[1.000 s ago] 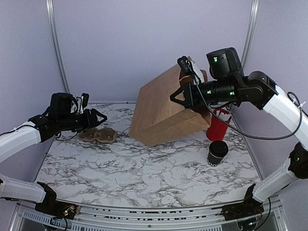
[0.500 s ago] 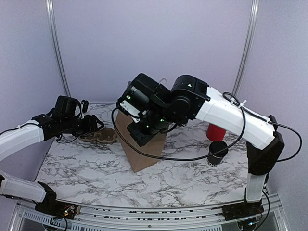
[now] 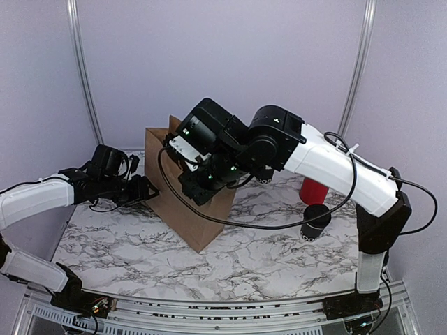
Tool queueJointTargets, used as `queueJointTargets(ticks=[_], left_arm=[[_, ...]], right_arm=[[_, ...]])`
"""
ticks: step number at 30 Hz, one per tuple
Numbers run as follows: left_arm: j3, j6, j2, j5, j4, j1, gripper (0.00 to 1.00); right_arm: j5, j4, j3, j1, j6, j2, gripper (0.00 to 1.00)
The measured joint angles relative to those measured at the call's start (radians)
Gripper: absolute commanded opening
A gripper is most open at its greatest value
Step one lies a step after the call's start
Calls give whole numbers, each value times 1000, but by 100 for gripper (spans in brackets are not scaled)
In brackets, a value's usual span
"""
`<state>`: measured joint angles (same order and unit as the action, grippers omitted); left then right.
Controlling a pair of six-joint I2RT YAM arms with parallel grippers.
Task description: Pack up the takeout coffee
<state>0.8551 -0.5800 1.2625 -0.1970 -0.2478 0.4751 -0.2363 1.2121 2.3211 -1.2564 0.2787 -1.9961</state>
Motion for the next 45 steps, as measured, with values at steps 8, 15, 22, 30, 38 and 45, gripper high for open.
queueJointTargets(ticks=[8, 15, 22, 30, 38, 45], left_arm=[[39, -8, 81, -21, 10, 90, 55], [118, -23, 144, -19, 30, 162, 55], [131, -36, 174, 10, 41, 174, 55], [166, -39, 184, 74, 39, 174, 55], [166, -29, 121, 214, -35, 168, 56], [162, -16, 77, 303, -103, 85, 56]], right_arm=[[99, -128, -107, -2, 2, 72, 24], [133, -227, -219, -3, 12, 187, 31], [134, -291, -289, -3, 16, 201, 39], [101, -366, -292, -3, 16, 198, 46], [37, -427, -313, -2, 8, 252, 54], [-2, -496, -369, -2, -3, 367, 62]])
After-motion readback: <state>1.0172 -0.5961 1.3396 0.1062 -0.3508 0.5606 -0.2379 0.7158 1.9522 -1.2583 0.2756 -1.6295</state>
